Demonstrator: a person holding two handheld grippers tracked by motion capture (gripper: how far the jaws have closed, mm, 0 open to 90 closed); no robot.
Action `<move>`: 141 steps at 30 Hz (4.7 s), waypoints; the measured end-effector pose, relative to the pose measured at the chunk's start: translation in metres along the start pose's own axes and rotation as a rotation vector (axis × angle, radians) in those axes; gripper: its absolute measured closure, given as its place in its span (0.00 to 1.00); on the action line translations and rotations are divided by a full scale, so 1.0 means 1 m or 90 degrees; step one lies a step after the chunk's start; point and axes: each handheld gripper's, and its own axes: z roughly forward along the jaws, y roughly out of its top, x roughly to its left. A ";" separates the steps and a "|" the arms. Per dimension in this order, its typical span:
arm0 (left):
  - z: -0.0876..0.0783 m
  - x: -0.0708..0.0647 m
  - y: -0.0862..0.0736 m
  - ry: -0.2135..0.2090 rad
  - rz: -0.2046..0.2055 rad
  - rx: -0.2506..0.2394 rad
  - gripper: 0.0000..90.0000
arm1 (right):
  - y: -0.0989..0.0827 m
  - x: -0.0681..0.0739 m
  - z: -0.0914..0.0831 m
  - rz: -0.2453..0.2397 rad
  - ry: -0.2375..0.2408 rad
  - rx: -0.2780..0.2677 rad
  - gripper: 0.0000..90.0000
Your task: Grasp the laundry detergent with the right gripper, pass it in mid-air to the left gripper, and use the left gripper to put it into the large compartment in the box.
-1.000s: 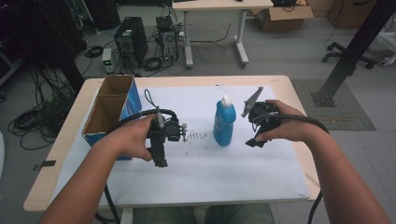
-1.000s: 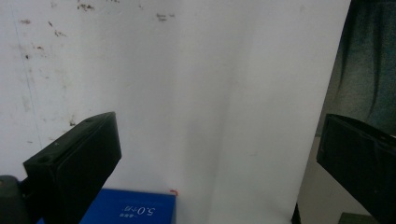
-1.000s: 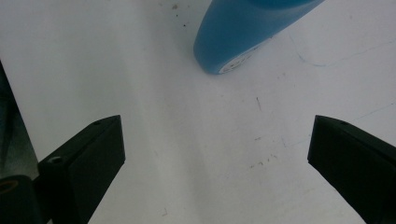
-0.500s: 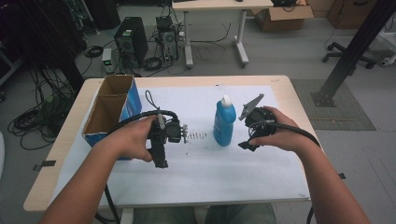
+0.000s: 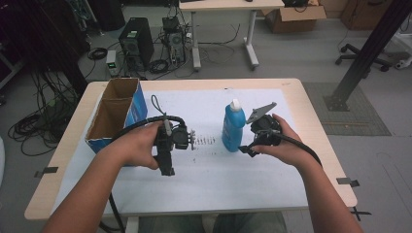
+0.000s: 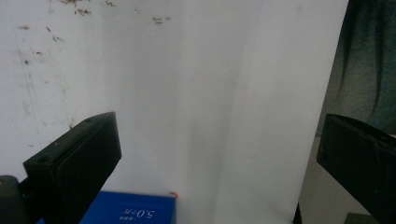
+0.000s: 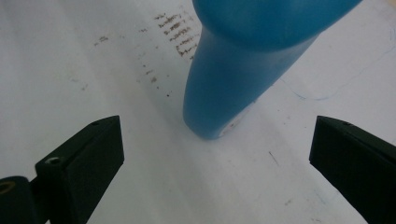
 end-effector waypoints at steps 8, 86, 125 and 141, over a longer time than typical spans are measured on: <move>0.001 -0.003 0.002 -0.001 0.009 0.004 0.00 | -0.006 0.003 0.007 0.048 -0.006 -0.065 0.03; -0.001 -0.004 0.005 -0.002 0.019 0.002 0.00 | -0.017 0.024 0.076 0.210 -0.191 -0.393 0.01; -0.002 -0.006 0.006 0.002 0.020 0.005 0.00 | -0.021 0.028 0.081 0.196 -0.231 -0.382 0.43; -0.001 -0.005 0.008 0.001 0.018 0.007 0.00 | -0.022 0.026 0.080 0.203 -0.226 -0.383 0.50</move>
